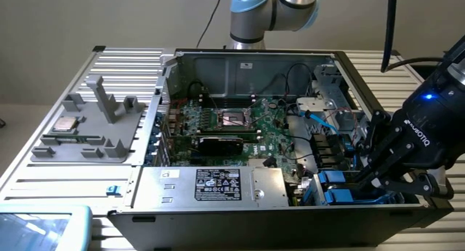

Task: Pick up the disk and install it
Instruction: 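Insert the first disk wire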

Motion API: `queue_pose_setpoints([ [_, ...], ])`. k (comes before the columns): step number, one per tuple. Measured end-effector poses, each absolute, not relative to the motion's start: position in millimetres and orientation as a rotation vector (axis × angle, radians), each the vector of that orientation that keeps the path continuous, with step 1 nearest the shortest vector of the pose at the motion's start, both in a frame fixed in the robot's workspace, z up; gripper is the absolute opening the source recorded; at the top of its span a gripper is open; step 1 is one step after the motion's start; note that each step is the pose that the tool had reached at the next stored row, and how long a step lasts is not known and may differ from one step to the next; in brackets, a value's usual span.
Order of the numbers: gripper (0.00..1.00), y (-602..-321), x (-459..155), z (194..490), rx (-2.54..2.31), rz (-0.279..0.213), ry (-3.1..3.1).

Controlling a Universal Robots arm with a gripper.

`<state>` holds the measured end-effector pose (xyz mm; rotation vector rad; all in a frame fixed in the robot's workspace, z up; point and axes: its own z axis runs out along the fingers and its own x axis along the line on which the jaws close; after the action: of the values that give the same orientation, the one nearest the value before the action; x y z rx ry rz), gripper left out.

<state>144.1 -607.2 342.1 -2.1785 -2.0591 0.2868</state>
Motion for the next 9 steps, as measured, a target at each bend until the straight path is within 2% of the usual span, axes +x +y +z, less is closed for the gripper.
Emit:
queue_pose_setpoints([
  [2, 0.16, -607, 144, 342, -2.175, 0.295, -2.053],
  [7, 0.16, -607, 151, 342, -2.137, 0.355, -2.020],
  [9, 0.16, -607, 155, 342, -2.132, 0.359, -2.016],
])
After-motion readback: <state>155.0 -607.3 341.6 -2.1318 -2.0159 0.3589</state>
